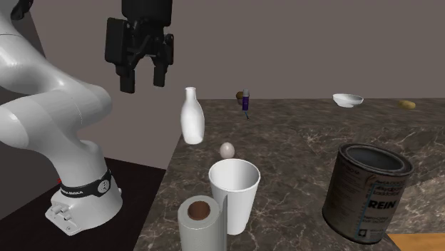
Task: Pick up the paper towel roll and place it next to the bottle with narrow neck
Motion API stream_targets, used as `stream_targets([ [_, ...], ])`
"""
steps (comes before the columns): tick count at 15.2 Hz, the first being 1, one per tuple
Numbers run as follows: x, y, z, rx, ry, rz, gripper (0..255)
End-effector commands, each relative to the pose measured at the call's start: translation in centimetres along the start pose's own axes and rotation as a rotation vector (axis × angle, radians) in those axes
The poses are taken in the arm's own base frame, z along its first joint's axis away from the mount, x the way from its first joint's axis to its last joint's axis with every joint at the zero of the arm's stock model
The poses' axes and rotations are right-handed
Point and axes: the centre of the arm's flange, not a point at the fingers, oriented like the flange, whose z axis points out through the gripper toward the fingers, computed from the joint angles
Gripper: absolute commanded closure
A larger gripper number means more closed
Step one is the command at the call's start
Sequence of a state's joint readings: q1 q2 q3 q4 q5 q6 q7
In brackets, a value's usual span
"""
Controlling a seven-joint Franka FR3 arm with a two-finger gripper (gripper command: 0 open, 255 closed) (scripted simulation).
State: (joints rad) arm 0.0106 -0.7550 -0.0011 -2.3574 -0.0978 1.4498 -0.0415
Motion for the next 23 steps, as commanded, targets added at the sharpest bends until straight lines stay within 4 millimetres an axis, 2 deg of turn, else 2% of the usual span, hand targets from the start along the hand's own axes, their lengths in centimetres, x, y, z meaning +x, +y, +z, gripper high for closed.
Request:
stream_targets([
  [1,0.0,0.0,0.0,0.0,0.0,0.0,0],
  [17,12.3,12.9,11.6,0.125,0.122,-0.129,0],
  [18,12.9,13.3,12.1,0.13,0.127,-0.135,0],
  [23,13.2,13.0,14.7,0.13,0.127,-0.135,0],
])
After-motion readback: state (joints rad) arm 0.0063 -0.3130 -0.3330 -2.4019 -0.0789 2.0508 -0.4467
